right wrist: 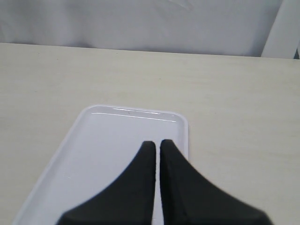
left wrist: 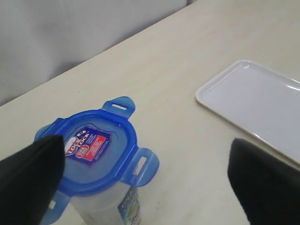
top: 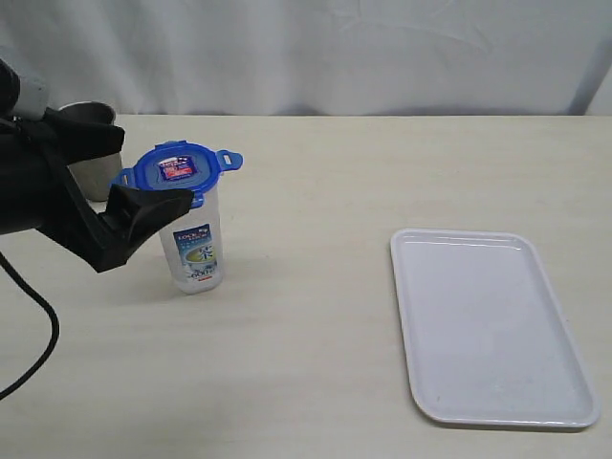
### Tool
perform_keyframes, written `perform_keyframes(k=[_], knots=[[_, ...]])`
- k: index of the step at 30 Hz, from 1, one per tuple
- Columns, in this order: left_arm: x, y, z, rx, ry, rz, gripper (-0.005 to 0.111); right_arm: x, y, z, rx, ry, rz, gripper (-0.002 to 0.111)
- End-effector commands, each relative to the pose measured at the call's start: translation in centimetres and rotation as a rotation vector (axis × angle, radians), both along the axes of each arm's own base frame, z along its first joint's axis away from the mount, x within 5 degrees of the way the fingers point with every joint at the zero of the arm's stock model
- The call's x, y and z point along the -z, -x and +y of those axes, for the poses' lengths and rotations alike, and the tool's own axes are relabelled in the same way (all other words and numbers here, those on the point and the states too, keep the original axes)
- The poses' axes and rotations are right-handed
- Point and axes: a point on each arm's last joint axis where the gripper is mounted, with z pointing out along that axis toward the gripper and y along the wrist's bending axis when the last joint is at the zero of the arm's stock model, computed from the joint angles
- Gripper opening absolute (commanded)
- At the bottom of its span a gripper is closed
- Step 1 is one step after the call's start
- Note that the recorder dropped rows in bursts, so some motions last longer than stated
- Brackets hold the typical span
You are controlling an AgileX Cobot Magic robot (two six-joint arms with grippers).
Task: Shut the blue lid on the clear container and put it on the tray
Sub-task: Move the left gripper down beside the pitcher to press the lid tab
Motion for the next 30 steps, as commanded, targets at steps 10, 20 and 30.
perform_keyframes(k=[10, 20, 30], knots=[[0.4, -0.4, 1.0, -0.129, -0.003, 0.043, 0.101, 0.1, 0.0, 0.0, -0.002, 0.003, -0.004, 0.004], [1.4, -0.1, 1.5, -0.077, -0.12, 0.0, 0.101, 0.1, 0.0, 0.0, -0.002, 0.003, -0.004, 0.004], [6.1, -3.0, 4.9, 0.178, 0.107, 0.195, 0.101, 0.1, 0.0, 0.0, -0.002, 0.003, -0.004, 0.004]])
